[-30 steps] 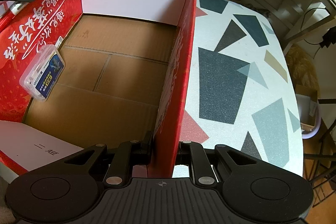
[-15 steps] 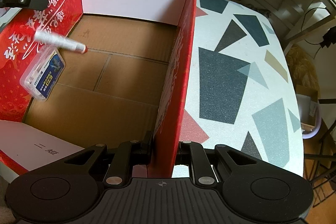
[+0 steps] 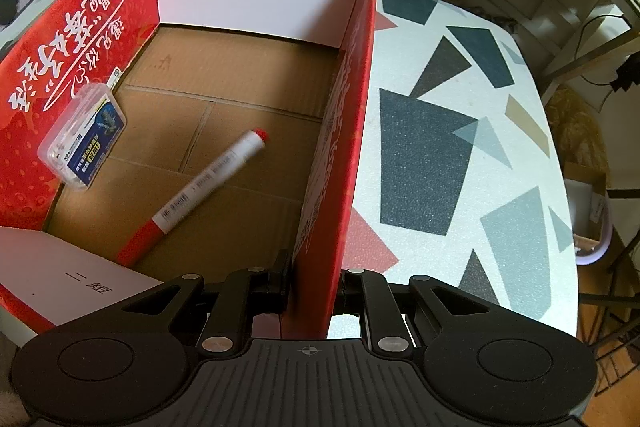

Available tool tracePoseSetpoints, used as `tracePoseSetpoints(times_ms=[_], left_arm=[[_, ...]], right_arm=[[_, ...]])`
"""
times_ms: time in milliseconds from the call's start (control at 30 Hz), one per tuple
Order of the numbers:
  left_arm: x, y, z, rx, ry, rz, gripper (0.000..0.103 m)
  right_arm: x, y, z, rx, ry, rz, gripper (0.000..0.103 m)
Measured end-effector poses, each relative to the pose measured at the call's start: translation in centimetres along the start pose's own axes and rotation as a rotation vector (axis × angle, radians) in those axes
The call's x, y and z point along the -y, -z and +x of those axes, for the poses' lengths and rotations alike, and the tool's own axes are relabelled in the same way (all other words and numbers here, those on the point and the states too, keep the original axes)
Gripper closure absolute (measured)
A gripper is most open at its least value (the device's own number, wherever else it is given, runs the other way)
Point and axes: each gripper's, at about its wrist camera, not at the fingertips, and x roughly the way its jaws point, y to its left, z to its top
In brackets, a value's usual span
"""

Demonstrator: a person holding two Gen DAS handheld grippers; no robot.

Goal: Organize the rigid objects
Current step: 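Move the left tool back to the pink-checkered black marker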

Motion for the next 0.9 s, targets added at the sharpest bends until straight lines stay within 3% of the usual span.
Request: tracePoseSetpoints(times_ms=[267, 433, 533, 700, 900], left_arm=[[-2.5, 3.3, 0.2, -0.085, -0.045, -0.003, 0.043], [-3.5, 5.3, 1.3, -0.145, -0.107, 0.013, 0.042], [-3.3, 6.2, 2.1, -0.165, -0.103, 0.033, 0.042], [-2.7, 7.4, 3.3, -0.192, -0.117, 0.069, 0.052], [-3.0, 7.5, 4.4, -0.173, -0.158, 0.033, 0.066]], right_arm=[[-0.1, -0.1, 0.0, -0.003, 0.0, 0.0, 0.089], [-0.1, -0.1, 0.0, -0.004, 0.0, -0.001, 0.088], [-0.1, -0.1, 0.0, -0.003, 0.0, -0.001, 0.088], [-0.1, -0.1, 0.0, -0.003, 0.0, -0.001, 0.088], [-0.1, -0.1, 0.0, -0.003, 0.0, -0.001, 0.088]])
